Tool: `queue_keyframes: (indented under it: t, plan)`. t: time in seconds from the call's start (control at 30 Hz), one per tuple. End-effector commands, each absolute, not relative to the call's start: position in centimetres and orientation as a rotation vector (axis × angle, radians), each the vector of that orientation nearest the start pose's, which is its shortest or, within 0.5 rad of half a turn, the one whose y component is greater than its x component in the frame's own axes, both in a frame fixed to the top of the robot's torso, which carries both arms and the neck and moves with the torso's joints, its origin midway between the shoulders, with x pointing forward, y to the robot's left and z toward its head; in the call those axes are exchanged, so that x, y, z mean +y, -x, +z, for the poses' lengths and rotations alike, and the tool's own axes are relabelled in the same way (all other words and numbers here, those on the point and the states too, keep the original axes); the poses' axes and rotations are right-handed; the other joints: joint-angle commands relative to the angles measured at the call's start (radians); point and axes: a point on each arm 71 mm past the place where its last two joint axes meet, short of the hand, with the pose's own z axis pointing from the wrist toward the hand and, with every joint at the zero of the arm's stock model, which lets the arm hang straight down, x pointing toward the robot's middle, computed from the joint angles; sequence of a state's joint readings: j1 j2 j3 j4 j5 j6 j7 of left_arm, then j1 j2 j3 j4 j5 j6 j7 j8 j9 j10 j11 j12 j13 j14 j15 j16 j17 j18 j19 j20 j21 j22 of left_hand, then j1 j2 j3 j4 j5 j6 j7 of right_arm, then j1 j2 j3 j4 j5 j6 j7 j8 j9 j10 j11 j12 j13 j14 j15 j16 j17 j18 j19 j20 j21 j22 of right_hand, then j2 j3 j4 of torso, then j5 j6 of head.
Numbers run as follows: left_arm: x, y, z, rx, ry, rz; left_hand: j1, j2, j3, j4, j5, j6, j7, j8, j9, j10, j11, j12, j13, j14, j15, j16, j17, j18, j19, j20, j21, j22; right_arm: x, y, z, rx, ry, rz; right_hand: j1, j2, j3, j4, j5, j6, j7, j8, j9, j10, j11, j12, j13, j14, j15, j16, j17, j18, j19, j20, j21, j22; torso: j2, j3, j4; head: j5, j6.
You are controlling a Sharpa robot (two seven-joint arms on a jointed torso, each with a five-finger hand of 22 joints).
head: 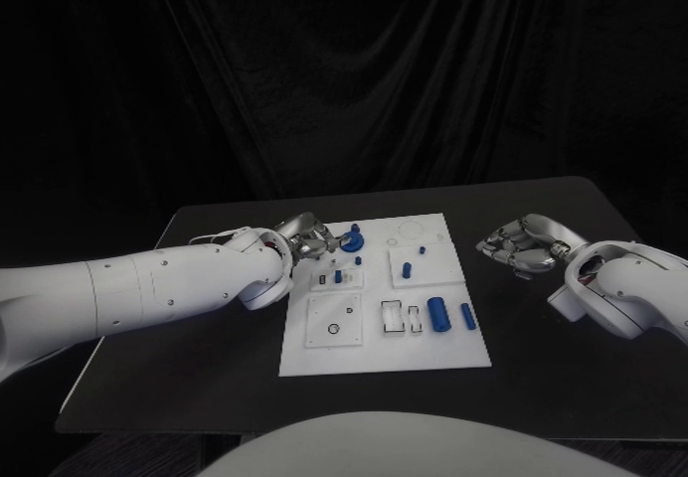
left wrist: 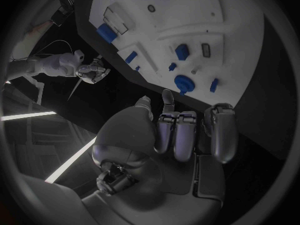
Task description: Assemble the parts on the task board
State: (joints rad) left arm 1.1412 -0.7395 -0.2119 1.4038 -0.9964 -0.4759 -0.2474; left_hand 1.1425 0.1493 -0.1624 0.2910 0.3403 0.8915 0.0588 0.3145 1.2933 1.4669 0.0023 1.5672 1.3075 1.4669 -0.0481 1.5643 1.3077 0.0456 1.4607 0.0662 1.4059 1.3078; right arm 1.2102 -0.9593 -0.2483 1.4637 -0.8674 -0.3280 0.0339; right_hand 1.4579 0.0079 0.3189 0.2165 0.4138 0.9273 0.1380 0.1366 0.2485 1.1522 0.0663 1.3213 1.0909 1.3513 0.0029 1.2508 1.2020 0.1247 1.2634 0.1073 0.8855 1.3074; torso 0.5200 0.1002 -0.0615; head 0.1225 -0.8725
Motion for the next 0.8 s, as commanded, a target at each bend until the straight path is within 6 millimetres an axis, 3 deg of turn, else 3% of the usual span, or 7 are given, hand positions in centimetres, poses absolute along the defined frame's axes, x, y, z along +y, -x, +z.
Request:
queue_keyframes:
  t: [0.03, 0.23, 0.47, 0.7, 0.8]
  plan:
    - [20.8, -47.9, -26.6, 1.855, 0.409, -0.583, 0.04, -0.005, 0.01, -0.006, 0.006, 0.009, -0.003, -0.001, 0.0, 0.104, -0.01, 0.004, 0.263, 0.104, -0.007, 0.006, 0.263, -0.004, 0.016, -0.007, 0.009, 0.208, -28.7, -46.0, -25.6, 1.876, -0.411, 0.764, -0.007, -0.007, 0.002, 0.008, 0.002, 0.0, 0.007, 0.004, 0.001, -0.006, 0.001, -0.002, 0.0, -0.008, 0.0, -0.004, 0.0, 0.008, -0.004, 0.002, -0.001, 0.085, -0.001, 0.0002, -0.0011, 0.003, 0.0]
    - [22.1, -49.5, -24.5, 1.876, 0.398, -0.526, 0.094, -0.017, 0.032, -0.007, 0.006, 0.009, -0.006, -0.008, -0.004, 0.104, -0.013, 0.004, 0.263, 0.104, -0.01, 0.006, 0.263, -0.007, 0.024, -0.011, 0.02, 0.212, -28.5, -46.0, -25.1, 1.816, -0.383, 0.803, -0.025, -0.013, -0.003, 0.019, -0.002, 0.001, 0.006, 0.005, 0.001, -0.005, 0.0, -0.001, 0.0, -0.008, 0.0, -0.004, 0.0, 0.006, 0.001, 0.003, 0.007, 0.087, 0.0, 0.0002, -0.0005, 0.008, 0.0]
    - [23.3, -50.6, -24.7, 1.97, 0.4, -0.43, 0.129, -0.027, 0.049, -0.006, -0.012, 0.01, -0.005, -0.027, -0.023, 0.104, -0.013, 0.004, 0.263, 0.104, -0.011, 0.006, 0.263, -0.007, 0.023, -0.012, 0.019, 0.211, -27.9, -46.0, -24.4, 1.731, -0.332, 0.866, -0.042, -0.017, -0.008, 0.034, -0.008, -0.002, 0.006, 0.004, 0.0, -0.014, 0.001, -0.005, -0.009, -0.015, 0.001, -0.012, -0.01, 0.005, 0.001, 0.004, 0.007, 0.088, 0.0, 0.0, 0.0007, 0.006, 0.0]
    - [24.8, -51.7, -25.6, 2.052, 0.42, -0.313, 0.095, -0.028, 0.041, 0.0, -0.101, 0.021, 0.006, -0.055, -0.063, 0.104, -0.005, 0.004, 0.263, 0.104, -0.004, 0.006, 0.263, -0.005, 0.018, -0.007, 0.009, 0.208, -27.3, -46.1, -24.2, 1.692, -0.298, 0.905, -0.053, -0.018, -0.009, 0.046, -0.018, -0.005, 0.007, 0.002, -0.001, -0.023, 0.002, -0.009, -0.017, -0.023, 0.002, -0.02, -0.018, 0.005, -0.003, 0.005, 0.001, 0.088, 0.001, 0.0003, -0.002, 0.016, 0.0]
    - [25.3, -52.1, -26.0, 2.083, 0.427, -0.268, 0.068, -0.026, 0.029, 0.0, -0.129, 0.026, 0.008, -0.059, -0.07, 0.104, -0.002, 0.004, 0.263, 0.104, -0.002, 0.006, 0.263, -0.004, 0.018, -0.005, 0.009, 0.208, -27.2, -46.1, -24.2, 1.69, -0.294, 0.911, -0.053, -0.017, -0.009, 0.047, -0.018, -0.005, 0.006, 0.002, -0.001, -0.025, 0.002, -0.01, -0.018, -0.024, 0.002, -0.02, -0.019, 0.005, -0.003, 0.005, 0.0, 0.088, 0.005, -0.001, 0.0, 0.018, 0.0]
